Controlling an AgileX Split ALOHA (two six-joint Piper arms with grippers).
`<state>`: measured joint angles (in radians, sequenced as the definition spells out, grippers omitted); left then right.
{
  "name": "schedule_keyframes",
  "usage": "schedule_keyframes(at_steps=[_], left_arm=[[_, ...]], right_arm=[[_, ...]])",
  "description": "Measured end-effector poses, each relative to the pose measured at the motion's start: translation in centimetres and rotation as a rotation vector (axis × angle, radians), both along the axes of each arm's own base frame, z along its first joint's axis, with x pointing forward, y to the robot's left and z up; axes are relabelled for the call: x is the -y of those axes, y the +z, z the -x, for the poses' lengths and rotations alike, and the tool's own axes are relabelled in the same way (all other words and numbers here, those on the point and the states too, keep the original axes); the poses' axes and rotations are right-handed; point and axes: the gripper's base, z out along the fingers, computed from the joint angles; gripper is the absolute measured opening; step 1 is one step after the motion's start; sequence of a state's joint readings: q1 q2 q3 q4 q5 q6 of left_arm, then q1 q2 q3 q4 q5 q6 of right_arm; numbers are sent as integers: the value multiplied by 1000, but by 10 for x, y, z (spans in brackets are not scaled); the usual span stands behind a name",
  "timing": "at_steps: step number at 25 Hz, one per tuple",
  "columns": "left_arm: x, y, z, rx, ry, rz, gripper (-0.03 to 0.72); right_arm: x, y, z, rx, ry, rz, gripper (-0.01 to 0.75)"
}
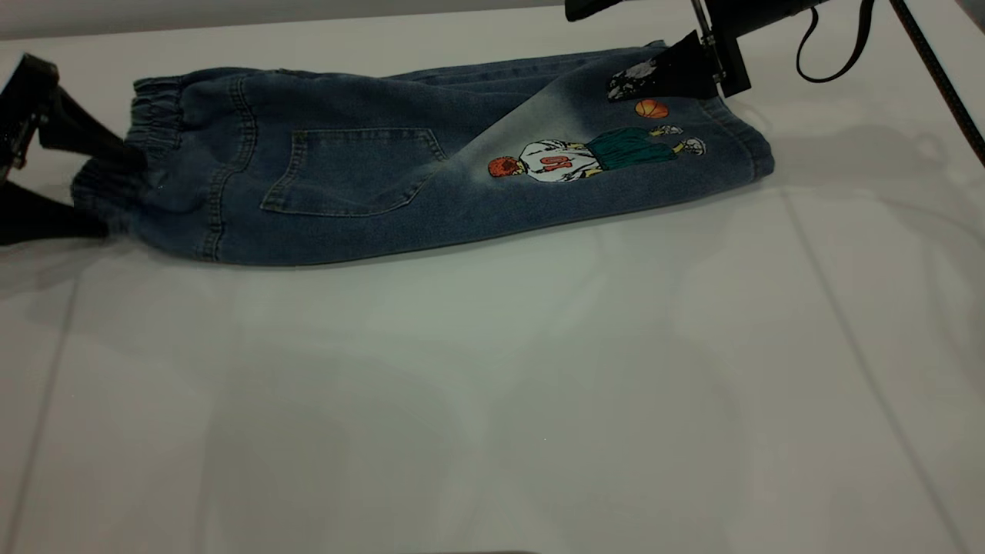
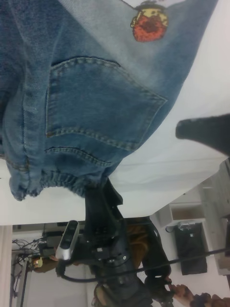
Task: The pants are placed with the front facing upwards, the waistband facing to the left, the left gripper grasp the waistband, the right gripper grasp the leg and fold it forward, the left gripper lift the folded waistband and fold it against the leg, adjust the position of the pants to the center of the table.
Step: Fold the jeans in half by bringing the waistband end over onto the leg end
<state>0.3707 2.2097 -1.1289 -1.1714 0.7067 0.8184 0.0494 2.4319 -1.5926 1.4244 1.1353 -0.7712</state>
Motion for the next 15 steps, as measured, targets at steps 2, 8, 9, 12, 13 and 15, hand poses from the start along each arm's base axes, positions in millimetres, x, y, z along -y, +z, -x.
schedule_keyframes(at_steps=[2, 8, 9, 12, 13, 15], left_arm=[[-1, 0, -1, 6, 5, -17, 559], [-6, -11, -1, -9, 36, -63, 559], [-6, -13, -1, -12, 41, -61, 559], [-6, -16, -2, -14, 51, -52, 557], [-5, -18, -2, -19, 55, -40, 554], [-4, -21, -2, -28, 60, -20, 538]], right_arm=[[0, 0, 0, 1, -3, 4, 566], [1, -1, -1, 3, -9, 12, 566], [1, -1, -1, 3, -9, 13, 566], [1, -1, -1, 4, -12, 16, 566], [0, -1, -1, 4, -11, 16, 566], [-1, -1, -1, 4, -9, 16, 566]])
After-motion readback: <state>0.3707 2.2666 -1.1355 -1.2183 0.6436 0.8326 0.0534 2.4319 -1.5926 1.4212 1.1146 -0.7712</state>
